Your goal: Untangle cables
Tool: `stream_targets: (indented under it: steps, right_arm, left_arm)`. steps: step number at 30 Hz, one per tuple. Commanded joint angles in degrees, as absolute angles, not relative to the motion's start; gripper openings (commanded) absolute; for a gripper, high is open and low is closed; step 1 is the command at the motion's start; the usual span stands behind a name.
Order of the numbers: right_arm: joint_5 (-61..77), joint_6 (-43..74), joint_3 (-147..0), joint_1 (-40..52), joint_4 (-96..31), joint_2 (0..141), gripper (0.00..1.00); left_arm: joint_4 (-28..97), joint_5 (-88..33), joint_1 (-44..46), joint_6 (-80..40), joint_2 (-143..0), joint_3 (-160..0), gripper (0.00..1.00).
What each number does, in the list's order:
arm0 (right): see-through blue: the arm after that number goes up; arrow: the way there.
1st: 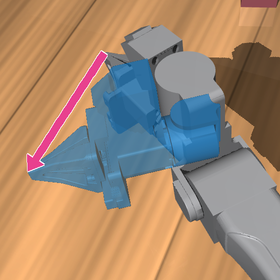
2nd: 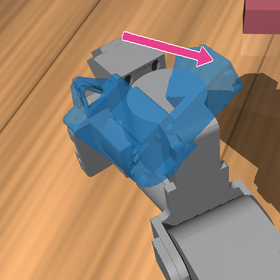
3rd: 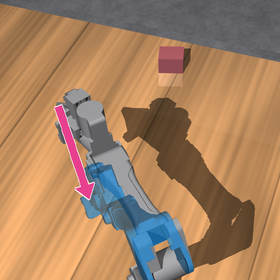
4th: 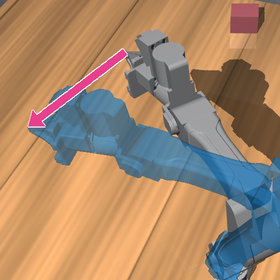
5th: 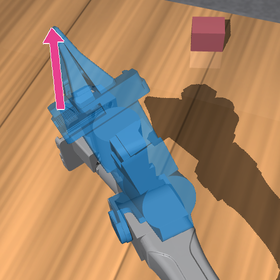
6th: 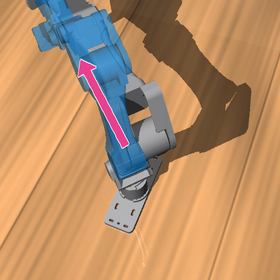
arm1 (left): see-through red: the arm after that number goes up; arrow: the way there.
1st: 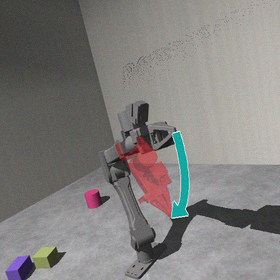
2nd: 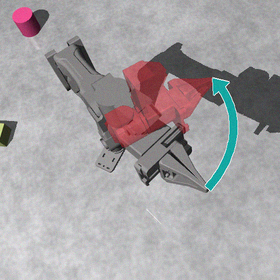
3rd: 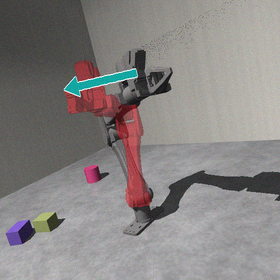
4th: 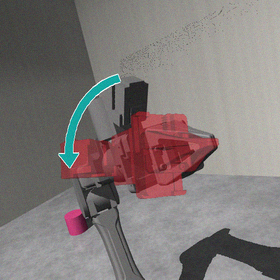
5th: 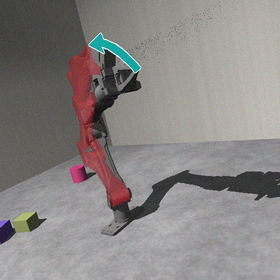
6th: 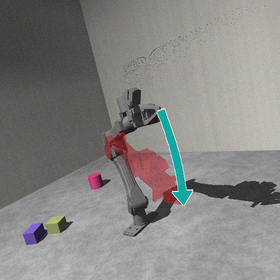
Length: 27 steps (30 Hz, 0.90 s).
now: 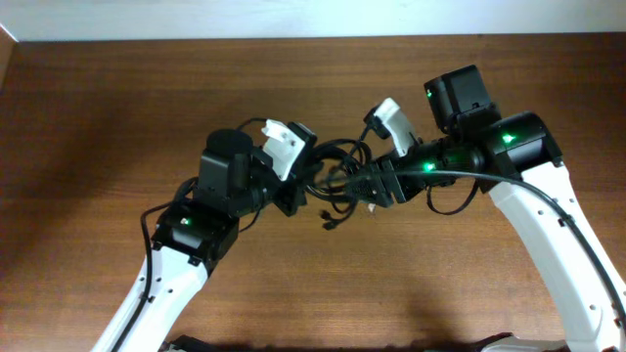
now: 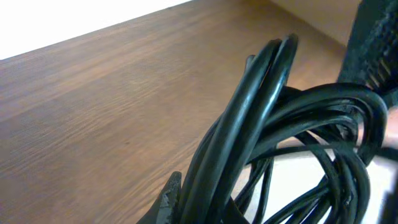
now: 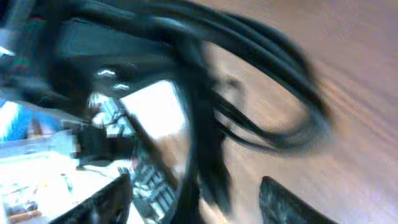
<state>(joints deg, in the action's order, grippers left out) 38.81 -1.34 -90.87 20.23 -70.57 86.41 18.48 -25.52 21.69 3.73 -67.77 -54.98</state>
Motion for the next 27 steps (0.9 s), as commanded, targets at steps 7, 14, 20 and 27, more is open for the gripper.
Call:
stream_targets:
  steps: [7,14,20,27]
  right_arm:
    - [28.2,12.3,-93.6,17.1,-70.1,85.4,0.65]
    - [35.8,4.7,-96.5,17.3,-70.1,85.2,0.56]
    - [42.3,4.7,-96.5,17.3,-70.1,85.2,0.41]
    - [47.9,4.7,-96.5,17.3,-70.1,84.8,0.34]
  left_arm:
    - [20.2,-23.1,20.9,10.9,-66.6,-55.2,0.00]
    - [16.2,-23.1,20.9,16.9,-64.9,-55.2,0.00]
    - [11.5,-21.1,20.8,18.2,-61.9,-55.2,0.00]
    - [10.7,-16.3,20.8,18.3,-60.7,-55.2,0.00]
